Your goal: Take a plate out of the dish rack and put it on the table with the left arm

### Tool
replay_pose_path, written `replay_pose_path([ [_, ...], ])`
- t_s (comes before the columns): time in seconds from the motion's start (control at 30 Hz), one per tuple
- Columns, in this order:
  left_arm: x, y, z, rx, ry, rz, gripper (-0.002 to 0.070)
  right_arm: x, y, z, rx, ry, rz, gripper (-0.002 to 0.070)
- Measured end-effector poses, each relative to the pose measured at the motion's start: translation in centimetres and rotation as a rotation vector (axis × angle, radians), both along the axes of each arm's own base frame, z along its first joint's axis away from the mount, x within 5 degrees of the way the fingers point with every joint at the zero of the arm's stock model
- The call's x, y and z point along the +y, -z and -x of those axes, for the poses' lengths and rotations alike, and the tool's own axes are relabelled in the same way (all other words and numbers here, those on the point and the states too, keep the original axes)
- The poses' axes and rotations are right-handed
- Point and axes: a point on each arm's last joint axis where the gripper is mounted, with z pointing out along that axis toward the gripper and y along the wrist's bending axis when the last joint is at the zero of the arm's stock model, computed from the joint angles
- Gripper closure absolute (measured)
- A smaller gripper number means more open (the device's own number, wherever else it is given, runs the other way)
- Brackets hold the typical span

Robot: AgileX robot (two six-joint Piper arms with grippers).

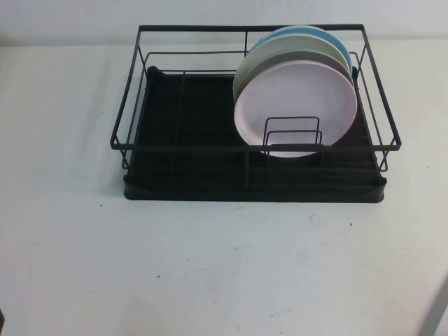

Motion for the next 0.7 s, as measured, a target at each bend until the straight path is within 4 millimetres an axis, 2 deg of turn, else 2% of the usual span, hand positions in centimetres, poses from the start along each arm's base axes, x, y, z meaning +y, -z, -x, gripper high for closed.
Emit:
replay_pose_path([
  [0.43,0.0,-0.1,0.0,-0.009,-0.005,0.024,0.0678,0.0,0.0,0.0,0.000,0.000,0.000,0.0696],
  [0.57,-0.2,-0.8,-0.2,-0.073,-0.022,0.176,0.0678,0.0,0.0,0.0,0.000,0.000,0.000,0.0697],
  [0.7,-0.2,-2.2,-0.3,-0.194,-0.053,0.456,0.0678,0.0,0.0,0.0,0.000,0.000,0.000,0.0697],
])
